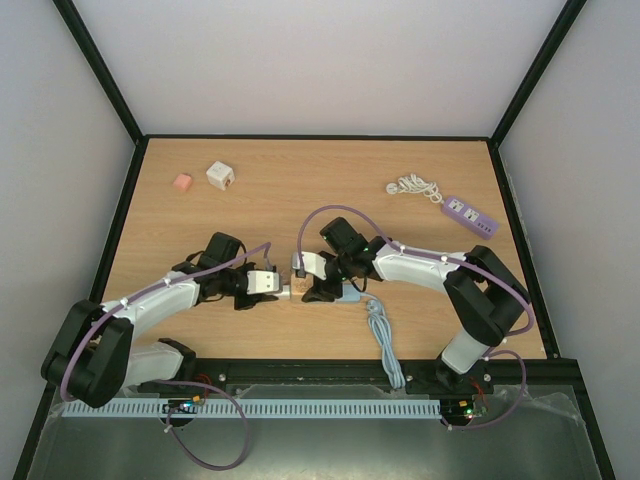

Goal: Pull the plug off the socket

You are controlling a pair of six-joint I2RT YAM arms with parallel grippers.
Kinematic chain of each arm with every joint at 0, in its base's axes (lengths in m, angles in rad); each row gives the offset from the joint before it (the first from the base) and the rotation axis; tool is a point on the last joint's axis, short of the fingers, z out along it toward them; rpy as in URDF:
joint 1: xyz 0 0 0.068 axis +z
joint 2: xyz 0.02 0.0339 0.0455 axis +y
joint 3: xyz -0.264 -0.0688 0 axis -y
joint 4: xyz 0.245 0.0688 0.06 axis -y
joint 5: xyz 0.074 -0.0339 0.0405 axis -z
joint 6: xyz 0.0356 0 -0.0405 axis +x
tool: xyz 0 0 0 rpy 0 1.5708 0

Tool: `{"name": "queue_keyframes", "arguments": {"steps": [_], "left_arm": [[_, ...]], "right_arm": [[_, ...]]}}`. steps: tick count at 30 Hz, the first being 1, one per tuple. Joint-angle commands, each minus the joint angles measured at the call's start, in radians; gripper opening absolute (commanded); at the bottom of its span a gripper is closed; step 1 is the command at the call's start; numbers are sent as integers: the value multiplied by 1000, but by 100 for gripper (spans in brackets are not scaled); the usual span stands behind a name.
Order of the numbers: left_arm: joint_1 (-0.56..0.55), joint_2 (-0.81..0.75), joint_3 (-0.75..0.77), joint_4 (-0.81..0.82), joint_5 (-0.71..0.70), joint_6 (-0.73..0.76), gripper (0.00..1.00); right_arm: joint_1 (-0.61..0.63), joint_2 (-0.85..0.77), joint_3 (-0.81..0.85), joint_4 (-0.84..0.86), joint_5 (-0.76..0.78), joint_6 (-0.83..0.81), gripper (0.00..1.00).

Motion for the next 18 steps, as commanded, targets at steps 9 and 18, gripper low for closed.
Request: {"name": "queue_keyframes", "arguments": {"steps": [9,18], "left_arm": [[-4,-14,56,-124,-30,-21,7],[7,12,27,-95,-155,41,6]], "right_arm": [[-37,36,-16,-148,148,31,2],[-37,27,-21,-150,156,31,2]]}}
